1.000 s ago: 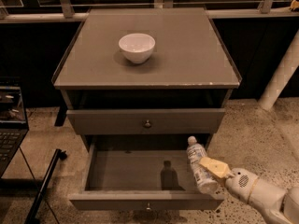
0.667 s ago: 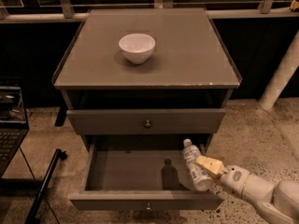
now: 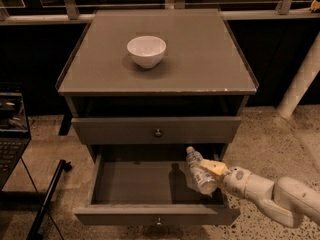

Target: Place blue plastic bottle into middle drawer

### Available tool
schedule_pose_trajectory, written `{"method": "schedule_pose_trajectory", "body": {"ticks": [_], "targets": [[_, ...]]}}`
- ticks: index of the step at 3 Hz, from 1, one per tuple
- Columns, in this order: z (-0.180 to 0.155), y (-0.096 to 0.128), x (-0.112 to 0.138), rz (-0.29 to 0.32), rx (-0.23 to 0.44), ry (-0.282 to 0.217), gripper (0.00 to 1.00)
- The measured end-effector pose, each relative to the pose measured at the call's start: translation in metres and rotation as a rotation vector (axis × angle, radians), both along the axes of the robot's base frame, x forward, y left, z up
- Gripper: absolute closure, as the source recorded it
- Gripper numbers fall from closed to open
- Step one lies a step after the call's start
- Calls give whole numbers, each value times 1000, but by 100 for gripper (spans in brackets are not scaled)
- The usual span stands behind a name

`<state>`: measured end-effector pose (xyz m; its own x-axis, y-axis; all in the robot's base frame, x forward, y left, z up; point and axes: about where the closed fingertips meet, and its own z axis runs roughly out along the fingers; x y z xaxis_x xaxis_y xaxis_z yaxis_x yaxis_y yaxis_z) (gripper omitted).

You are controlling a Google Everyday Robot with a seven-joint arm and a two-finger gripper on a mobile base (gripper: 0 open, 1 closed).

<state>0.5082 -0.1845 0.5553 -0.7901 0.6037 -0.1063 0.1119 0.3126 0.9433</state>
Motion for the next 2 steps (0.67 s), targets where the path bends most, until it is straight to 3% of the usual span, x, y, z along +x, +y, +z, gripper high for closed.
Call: {"method": "schedule_pose_trajectory", "body": {"ticks": [1,2], "targets": [[-8,10,22,-7,-14,-34,100],[-23,16,36,-64,-53,-98,100]]}}
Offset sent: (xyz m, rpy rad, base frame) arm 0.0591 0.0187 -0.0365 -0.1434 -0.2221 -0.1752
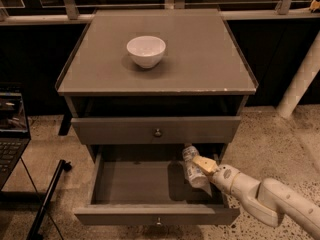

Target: Place blue plastic bottle into middle drawer

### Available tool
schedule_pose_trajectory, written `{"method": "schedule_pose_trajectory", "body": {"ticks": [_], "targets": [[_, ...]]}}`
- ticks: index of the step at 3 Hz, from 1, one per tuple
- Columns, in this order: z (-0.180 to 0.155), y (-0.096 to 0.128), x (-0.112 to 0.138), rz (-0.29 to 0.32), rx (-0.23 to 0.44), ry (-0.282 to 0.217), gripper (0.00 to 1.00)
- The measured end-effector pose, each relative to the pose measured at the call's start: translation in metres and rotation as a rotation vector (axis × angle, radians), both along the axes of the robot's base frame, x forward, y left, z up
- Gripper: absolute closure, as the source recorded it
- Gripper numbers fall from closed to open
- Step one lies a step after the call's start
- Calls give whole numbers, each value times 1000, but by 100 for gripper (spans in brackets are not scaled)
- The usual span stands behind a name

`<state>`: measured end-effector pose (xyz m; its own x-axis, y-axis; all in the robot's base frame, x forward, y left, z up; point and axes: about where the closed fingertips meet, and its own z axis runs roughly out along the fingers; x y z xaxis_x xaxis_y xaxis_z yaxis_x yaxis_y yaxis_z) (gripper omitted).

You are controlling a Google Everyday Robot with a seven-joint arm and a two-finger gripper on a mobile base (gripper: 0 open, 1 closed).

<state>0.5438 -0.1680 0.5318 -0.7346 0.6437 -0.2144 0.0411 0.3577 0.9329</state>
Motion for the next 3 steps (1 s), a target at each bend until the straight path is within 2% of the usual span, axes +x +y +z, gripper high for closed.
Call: {"method": "schedule_pose_trajectory", "body": {"ticks": [1,2,3], "targets": [[-9,8,12,-45,-70,-60,100],[-19,17,19,-60,-148,-94,100],[-30,21,22,-64,-197,-90,100]]}}
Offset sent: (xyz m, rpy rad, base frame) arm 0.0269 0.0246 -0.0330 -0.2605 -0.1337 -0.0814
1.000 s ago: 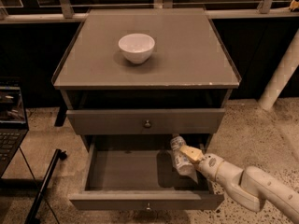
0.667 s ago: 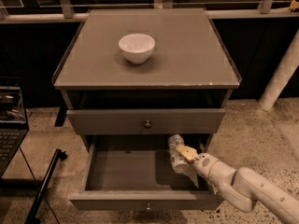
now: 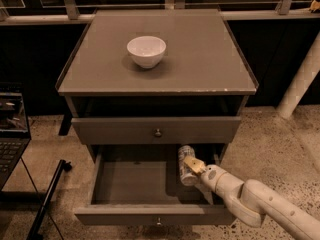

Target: Place blue plastic bottle into middle drawer

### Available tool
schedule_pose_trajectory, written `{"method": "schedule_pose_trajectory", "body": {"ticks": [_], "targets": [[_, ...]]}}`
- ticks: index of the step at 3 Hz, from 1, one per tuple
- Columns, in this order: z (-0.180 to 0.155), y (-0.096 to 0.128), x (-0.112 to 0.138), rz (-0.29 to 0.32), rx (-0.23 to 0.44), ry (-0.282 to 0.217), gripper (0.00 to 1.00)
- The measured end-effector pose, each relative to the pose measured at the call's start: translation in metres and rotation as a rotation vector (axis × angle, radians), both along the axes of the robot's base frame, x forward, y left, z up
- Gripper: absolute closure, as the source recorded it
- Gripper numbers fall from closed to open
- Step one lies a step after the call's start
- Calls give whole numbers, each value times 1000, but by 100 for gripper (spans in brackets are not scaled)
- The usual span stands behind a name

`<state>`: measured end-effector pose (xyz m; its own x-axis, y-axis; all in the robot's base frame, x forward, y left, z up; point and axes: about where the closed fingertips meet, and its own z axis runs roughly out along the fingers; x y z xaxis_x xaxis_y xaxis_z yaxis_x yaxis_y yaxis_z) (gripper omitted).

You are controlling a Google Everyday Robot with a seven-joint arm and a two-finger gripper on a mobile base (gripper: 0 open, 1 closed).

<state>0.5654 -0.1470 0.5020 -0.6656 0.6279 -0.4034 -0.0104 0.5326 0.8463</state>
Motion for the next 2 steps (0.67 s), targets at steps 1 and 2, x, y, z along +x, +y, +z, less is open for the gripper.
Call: {"method": "schedule_pose_trajectory", "body": {"ticks": [1,2], "targets": [[-17,0,-1,-10,-50,29,100],[-31,-2,0,-25,-114,45,100]]}}
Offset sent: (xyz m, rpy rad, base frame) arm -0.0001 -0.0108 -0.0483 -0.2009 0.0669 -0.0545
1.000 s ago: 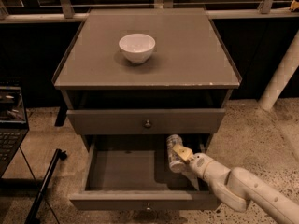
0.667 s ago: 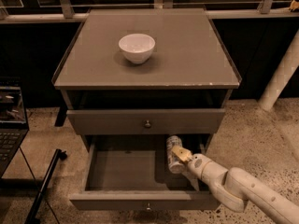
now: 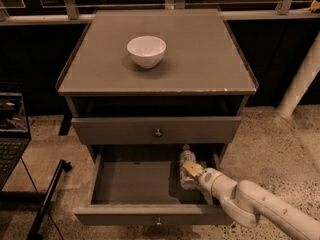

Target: Place blue plastic bottle into middle drawer

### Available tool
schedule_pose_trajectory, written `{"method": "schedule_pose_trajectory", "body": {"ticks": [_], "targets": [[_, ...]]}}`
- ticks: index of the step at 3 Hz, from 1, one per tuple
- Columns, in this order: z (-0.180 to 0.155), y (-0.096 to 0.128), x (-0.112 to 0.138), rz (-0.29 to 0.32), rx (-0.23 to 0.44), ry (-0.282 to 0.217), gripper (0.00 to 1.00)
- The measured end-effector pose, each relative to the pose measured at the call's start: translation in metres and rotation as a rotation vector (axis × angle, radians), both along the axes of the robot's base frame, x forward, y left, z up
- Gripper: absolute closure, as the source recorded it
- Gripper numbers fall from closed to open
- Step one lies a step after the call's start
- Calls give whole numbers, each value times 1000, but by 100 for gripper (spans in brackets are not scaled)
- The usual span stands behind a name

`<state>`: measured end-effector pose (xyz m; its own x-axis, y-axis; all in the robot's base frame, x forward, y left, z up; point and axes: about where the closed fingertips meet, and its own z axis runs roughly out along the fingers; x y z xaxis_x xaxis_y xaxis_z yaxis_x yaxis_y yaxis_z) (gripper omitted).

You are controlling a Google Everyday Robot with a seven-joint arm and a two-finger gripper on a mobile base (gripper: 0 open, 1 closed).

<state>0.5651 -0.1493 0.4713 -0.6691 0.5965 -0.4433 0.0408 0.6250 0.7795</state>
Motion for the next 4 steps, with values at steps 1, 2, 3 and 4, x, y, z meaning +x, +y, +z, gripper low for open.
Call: {"method": "schedule_pose_trajectory", "body": {"ticks": [1,2,3,4], "targets": [[-15,-4,-1,-10,-56,17,100],[-29,-6,-1,-9,-96,27,100],[-45,-9,1,4,-117,56,100],[-47,-10,1,4,-120,59,82]]}}
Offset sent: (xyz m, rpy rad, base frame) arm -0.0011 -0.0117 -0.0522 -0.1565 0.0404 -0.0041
